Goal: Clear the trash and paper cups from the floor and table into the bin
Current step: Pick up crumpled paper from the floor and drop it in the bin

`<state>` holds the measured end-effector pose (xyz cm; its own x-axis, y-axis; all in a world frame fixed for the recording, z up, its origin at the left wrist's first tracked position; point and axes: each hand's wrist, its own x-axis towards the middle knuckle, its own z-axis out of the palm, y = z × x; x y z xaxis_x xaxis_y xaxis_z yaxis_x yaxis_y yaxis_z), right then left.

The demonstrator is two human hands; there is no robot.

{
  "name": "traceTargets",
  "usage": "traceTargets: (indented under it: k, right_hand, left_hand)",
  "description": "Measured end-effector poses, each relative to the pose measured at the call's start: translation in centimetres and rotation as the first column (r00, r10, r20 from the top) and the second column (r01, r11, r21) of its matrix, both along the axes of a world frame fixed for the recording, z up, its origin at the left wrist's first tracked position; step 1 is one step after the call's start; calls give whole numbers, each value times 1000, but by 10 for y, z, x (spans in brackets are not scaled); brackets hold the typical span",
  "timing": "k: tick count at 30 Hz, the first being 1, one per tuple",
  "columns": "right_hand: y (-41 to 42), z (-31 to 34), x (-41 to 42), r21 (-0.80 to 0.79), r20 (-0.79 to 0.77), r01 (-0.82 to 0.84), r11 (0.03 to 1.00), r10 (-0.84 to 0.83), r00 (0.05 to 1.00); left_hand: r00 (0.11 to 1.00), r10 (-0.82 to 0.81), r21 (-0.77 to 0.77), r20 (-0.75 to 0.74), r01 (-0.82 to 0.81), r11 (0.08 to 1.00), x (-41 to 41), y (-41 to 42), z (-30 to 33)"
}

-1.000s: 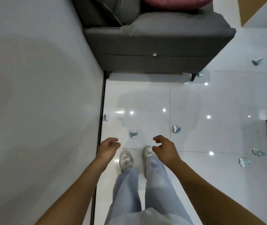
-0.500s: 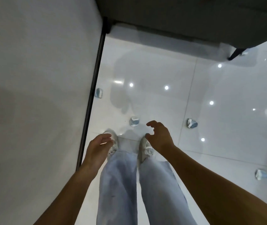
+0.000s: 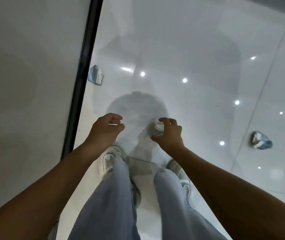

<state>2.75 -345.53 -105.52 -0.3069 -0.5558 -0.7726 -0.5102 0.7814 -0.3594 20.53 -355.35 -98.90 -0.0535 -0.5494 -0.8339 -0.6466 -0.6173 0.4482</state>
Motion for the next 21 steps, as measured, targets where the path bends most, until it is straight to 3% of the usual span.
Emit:
traceTargets:
  k: [5,8,12,15,21]
  right_hand:
    - [2,-37,11,-32,-75,21,999,-24,997]
    - [-8,-32,14,-69,-4,24,997,-24,1000]
    - [-35,-3,27,-276,114,-42,960,76,991]
    - [-59,18,34,-412,199,-96,906,193,961]
    - [-102,26,37,-454,225,-135,881,260,939]
  left_hand:
    - [1000,-25,45,-5,25,999,3,1,-46]
    - [999,12,122,-34,-8,992,-2,1,-53]
    - [989,104,209,-107,-80,975,-17,-5,-45]
    - [968,190,223,-164,-151,963,-25,-18,-33]
    - [945,189,161,-267,-150,975,-19,-47,-26]
